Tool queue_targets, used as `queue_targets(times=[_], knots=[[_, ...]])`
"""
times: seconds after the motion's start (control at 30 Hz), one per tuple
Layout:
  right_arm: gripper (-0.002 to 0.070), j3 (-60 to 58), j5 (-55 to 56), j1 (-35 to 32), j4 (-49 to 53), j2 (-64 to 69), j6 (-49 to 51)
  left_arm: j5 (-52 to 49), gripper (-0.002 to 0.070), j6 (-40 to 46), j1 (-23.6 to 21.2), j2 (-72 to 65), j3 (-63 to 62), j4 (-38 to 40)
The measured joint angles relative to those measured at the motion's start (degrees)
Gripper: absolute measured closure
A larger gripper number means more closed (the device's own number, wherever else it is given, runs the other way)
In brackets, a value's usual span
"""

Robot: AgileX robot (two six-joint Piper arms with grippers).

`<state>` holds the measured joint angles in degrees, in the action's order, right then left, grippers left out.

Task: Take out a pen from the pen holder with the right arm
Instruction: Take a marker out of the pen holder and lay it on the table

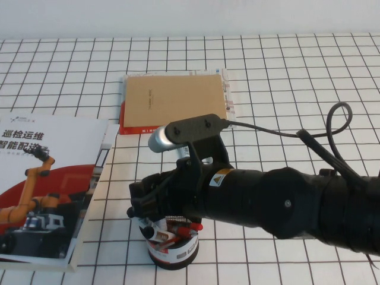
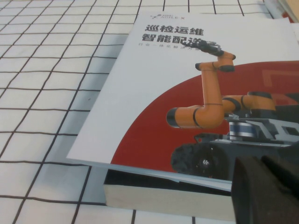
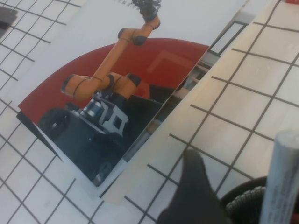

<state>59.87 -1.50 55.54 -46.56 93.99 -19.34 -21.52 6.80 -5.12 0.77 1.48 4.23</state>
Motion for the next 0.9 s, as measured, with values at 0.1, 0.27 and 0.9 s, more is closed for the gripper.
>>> queue_targets(times=[0.1,0.27,0.9], knots=[[0.0253,0.0,0.5,-0.5,-0.8,0.0,-0.8,0.0,0.0678,0.0,0.0,0.0,0.0,0.0],[0.0253,0.1,1.5,-1.1,-2.4,0.1,-1.4,0.0,0.0678,0.0,0.0,0.0,0.0,0.0],[0.0253,3.5,1.0,-2.9,-3.9,5.8,-3.2,0.0,0.0678,0.0,0.0,0.0,0.0,0.0]])
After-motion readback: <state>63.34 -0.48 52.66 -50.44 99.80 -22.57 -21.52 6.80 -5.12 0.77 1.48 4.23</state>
